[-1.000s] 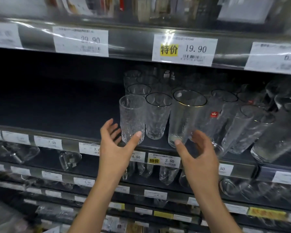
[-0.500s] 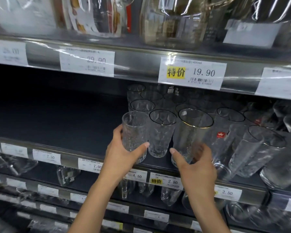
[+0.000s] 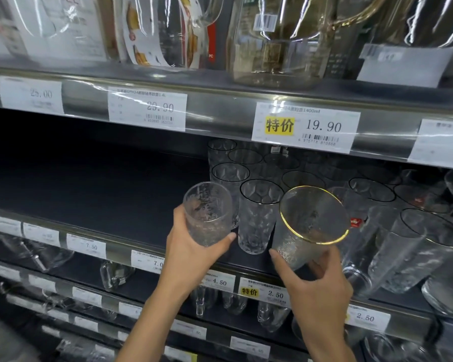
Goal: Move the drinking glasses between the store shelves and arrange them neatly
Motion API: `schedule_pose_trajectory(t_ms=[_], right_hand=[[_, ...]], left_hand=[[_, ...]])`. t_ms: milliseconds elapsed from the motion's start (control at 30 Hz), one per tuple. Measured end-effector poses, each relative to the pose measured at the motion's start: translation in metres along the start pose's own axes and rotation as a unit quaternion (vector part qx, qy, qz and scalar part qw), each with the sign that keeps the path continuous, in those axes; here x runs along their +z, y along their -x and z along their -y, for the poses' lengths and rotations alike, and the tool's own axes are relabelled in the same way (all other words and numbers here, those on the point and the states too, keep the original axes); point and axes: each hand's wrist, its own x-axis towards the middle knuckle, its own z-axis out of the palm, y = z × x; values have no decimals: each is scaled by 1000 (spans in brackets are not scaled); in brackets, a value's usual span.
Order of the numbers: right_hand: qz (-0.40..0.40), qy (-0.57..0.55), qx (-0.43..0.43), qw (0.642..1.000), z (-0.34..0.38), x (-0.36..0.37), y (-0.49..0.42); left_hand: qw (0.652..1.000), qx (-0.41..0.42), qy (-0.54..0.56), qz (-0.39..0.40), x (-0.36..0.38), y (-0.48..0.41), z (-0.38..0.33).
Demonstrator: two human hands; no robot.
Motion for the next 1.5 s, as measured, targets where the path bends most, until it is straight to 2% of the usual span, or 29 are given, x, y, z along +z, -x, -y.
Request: schedule_pose_trajectory(t_ms=[100,167,233,367,500,600,800,1000,1267,1500], right_hand=[[1,-16,-105,994,3,0,1],[51,-44,-151,986,7,2,4],[134,-109,-162,972,5,11,7],[290,-236,-73,925,2,36,31],[349,-302,92,882,27,66,54],[403,-299,160,850,39,89,67],[525,-301,172,777,55,146,99],[604,-283,194,719,78,216,151],[641,-246,216,694,112,324,237],[638,-194,180,723,150,440,296]], left_hand=[[999,27,39,-9,-11,7,-6],[997,38,69,-10,-21,16,-13],[994,37,105,-20,-31,28,-15],[984,14,167,-57,-56,54,-11],[963,-51,228,-134,-89,78,2],[953,-77,232,-181,-124,89,7],[942,-113,184,-258,-196,114,15],[914,-127,170,-345,-269,139,29],[891,-116,146,-414,-390,145,54],[900,-124,130,-397,-512,116,91]])
